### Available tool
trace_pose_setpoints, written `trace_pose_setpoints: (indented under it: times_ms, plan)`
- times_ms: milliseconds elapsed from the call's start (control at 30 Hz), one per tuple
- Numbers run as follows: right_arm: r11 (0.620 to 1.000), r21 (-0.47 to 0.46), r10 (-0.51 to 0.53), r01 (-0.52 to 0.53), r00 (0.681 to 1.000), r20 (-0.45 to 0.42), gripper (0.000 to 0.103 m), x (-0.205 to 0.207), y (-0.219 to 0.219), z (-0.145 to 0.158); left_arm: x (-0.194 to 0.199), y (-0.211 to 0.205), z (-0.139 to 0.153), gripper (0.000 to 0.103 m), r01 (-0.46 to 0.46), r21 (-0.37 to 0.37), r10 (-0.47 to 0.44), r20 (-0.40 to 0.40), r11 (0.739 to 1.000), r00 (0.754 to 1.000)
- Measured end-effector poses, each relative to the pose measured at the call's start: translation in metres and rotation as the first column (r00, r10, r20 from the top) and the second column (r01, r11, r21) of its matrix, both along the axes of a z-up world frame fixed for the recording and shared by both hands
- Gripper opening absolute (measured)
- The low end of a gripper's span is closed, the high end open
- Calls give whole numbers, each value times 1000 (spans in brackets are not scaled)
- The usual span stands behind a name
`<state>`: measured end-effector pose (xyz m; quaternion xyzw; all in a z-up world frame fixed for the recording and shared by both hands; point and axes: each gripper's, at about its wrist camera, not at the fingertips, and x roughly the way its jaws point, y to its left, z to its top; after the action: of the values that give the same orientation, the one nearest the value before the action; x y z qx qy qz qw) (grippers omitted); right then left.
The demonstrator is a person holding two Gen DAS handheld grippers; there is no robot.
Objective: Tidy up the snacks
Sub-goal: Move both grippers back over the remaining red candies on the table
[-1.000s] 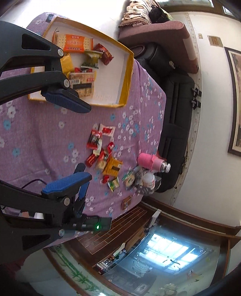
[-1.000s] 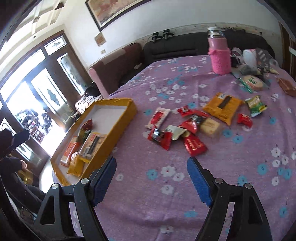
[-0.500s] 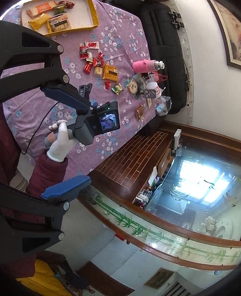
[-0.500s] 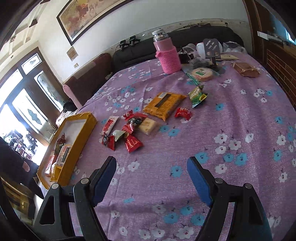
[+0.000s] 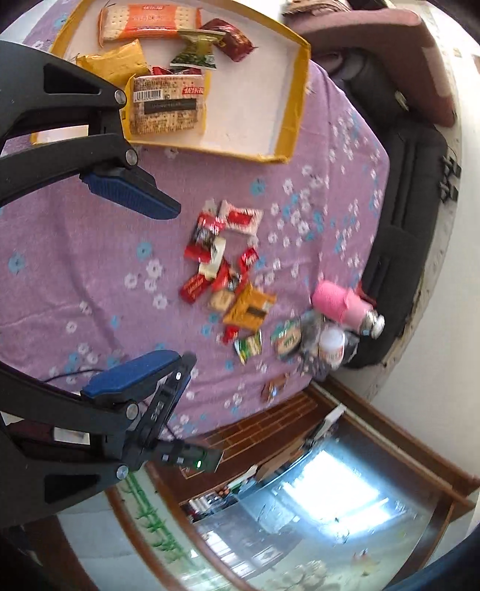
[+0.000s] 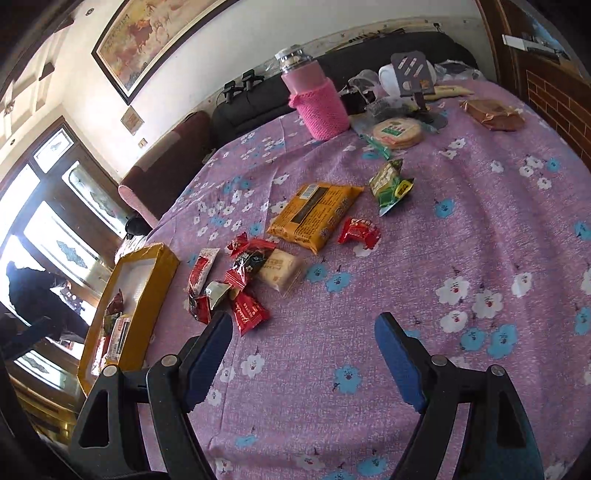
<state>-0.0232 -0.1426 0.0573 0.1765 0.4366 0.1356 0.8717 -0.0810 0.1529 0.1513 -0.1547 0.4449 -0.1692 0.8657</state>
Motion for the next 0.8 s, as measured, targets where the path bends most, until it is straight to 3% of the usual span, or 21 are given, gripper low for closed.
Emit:
trace_pose_setpoints:
  times_ms: [200, 300, 400, 467, 533, 600, 700, 800]
  plan:
    - [976, -115, 184, -182, 983, 6, 81, 26, 70, -16, 47, 11, -68, 73, -57, -42, 50, -138, 998, 989]
    - [948, -236, 220, -212, 975, 9, 80, 38, 96, -27, 62, 2, -84, 73, -51, -40, 44, -174, 998, 984]
    - [938, -262, 236, -227, 972, 4, 76, 43, 106, -36, 75, -10, -96, 73, -41, -34, 33, -196, 999, 980]
    - [933, -282, 235, -222, 972, 12, 64, 43, 107, -40, 84, -19, -104, 73, -32, -17, 28, -203, 999, 979]
    - [931, -290, 237, -224, 971, 11, 32, 43, 107, -42, 92, -28, -111, 73, -31, 8, 32, -204, 999, 979]
    - [933, -283, 237, -224, 972, 12, 19, 42, 103, -40, 97, -34, -117, 73, -40, 60, 51, -192, 997, 980]
    - [943, -249, 228, -222, 974, -3, 13, 39, 94, -39, 103, -40, -125, 72, -51, 109, 70, -172, 993, 983]
    - [949, -232, 216, -213, 976, -11, 1, 38, 87, -35, 104, -51, -126, 71, -31, 170, 51, -118, 985, 992]
